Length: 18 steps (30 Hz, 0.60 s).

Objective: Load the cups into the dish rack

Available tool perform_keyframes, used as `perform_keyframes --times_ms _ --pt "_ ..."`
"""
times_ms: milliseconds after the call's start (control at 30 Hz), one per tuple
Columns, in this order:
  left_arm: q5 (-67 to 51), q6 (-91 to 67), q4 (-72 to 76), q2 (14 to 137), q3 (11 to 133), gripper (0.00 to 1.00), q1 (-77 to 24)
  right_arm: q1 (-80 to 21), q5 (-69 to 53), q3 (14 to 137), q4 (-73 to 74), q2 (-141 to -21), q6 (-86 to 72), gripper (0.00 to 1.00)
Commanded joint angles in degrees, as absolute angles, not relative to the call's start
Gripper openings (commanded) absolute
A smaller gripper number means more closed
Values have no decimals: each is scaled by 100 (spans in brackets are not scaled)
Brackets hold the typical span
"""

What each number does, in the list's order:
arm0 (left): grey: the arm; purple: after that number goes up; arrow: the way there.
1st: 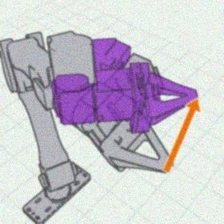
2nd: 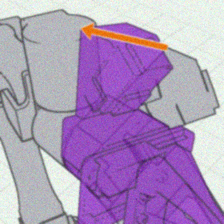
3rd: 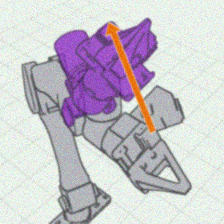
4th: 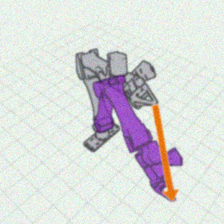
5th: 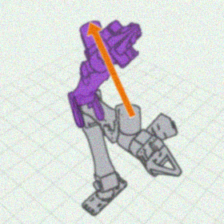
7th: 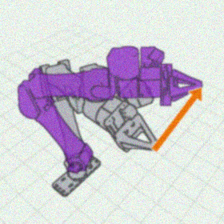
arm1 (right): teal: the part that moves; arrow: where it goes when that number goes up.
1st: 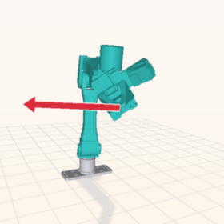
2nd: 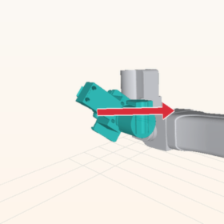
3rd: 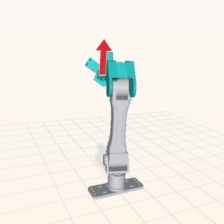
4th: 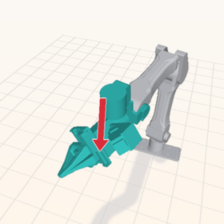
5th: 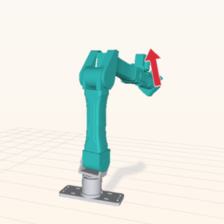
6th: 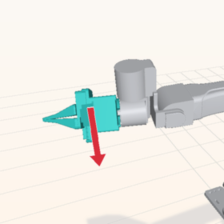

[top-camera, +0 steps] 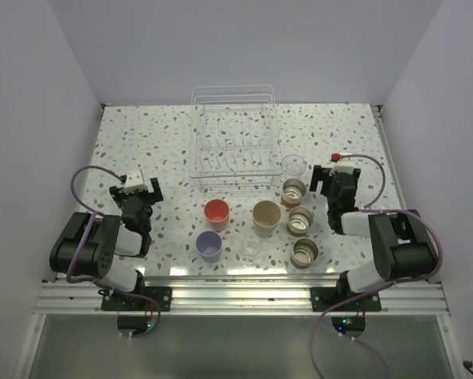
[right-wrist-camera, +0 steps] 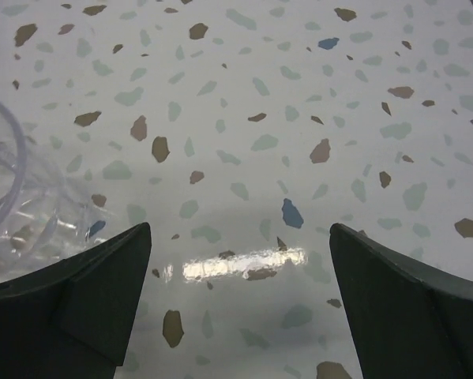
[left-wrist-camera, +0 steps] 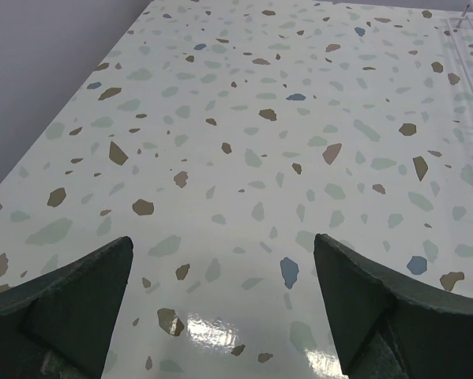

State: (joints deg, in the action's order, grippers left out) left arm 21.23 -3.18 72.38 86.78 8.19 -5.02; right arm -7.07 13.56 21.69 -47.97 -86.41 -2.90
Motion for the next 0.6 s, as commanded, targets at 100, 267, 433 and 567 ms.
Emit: perform_keyframes --times_ms 100,267,433,567 --pt "2171 -211 8033 8666 835 100 -519 -686 2293 3410 -2849 -7753 -571 98" --pt "2171 -202 8051 8675 835 100 -519 -651 2831 4682 -430 -7541 -1772 98" --pt "2171 -202 8051 8666 835 100 -527 -642 679 6352 1140 -8313 -2117 91" --pt "2171 -211 8033 8675 835 100 -527 -659 150 7232 2203 -8973 -2373 83"
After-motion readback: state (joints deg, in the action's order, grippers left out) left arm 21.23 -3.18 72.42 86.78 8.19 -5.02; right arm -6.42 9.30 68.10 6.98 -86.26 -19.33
